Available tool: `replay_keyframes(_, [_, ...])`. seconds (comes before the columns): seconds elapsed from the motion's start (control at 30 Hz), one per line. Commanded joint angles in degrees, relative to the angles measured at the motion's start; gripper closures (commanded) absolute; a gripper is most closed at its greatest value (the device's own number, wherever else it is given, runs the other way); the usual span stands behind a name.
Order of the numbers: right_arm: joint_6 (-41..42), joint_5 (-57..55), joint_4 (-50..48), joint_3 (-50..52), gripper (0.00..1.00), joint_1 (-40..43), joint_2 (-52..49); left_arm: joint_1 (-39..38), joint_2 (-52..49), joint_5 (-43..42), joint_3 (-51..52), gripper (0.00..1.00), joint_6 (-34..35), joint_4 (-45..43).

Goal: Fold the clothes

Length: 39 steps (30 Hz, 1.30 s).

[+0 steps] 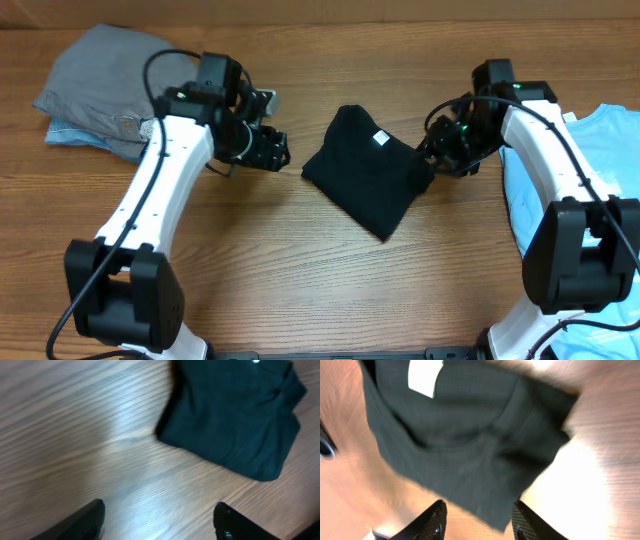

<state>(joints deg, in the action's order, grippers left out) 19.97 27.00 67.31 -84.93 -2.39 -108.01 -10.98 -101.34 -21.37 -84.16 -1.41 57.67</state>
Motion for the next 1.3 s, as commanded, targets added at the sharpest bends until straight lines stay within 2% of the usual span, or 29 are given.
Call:
replay_keyframes(0.0, [-0.35, 2.23, 0.90, 1.33, 0.55, -4.31, 1.25, -1.36, -3.56, -10.38, 4.72, 0.32, -0.28, -5.49])
replay_keyframes(0.03, [1.05, 2.23, 0.37, 2.54, 0.55, -5.62, 1.25, -1.44, -4.46, -12.17, 5.22, 0.36, -0.28, -7.26])
replay_keyframes(0.13, [5.73, 2.23, -3.89, 7.13, 0.55, -8.72, 1.25, -1.70, -8.09, -16.57, 5.60, 0.53, -0.31, -12.87])
replay_keyframes(0.17, [7.32, 2.23, -5.44, 8.66, 0.55, -9.49, 1.25, -1.81, -9.09, -16.92, 5.60, 0.55, -0.31, -14.38])
replay_keyframes(0.37, [16.04, 2.23, -16.04, 18.95, 0.55, -11.98, 1.25, -2.45, -14.51, -17.09, 5.60, 0.56, -0.33, -21.40])
replay_keyframes(0.5, [16.28, 2.16, -21.94, 23.82, 0.55, -12.02, 1.25, -2.97, -17.62, -16.57, 5.60, 0.59, -0.33, -22.95])
replay_keyframes(0.57, [16.28, 0.55, -22.69, 25.05, 0.55, -12.02, 1.25, -3.21, -18.93, -16.61, 5.60, 0.72, -0.31, -23.32])
replay_keyframes(0.63, [16.09, -3.26, -22.03, 25.29, 0.55, -12.02, 1.25, -3.23, -19.67, -16.13, 5.60, 0.94, -0.28, -23.50])
replay_keyframes(0.77, [15.61, -10.19, -18.78, 25.29, 0.55, -11.76, 1.25, -1.90, -19.63, -16.17, 4.87, 0.96, 0.59, -22.62])
replay_keyframes(0.9, [15.06, -15.34, -15.26, 25.22, 0.57, -9.53, 1.27, 1.33, -19.61, -16.52, 1.84, 0.96, -0.17, -15.96])
replay_keyframes(0.97, [12.00, -15.41, -14.40, 25.11, 0.59, -7.96, 1.29, 2.38, -19.61, -17.55, 0.46, 0.96, -2.80, -11.85])
replay_keyframes(1.2, [0.59, -14.51, -8.02, 21.03, 0.58, -3.15, 1.29, 2.25, -19.45, -17.44, -1.57, 0.96, -8.96, 2.03])
replay_keyframes(1.27, [-3.76, -11.02, -6.34, 19.63, 0.54, -2.12, 1.29, 1.49, -19.45, -17.27, -1.55, 0.83, -10.25, 4.94])
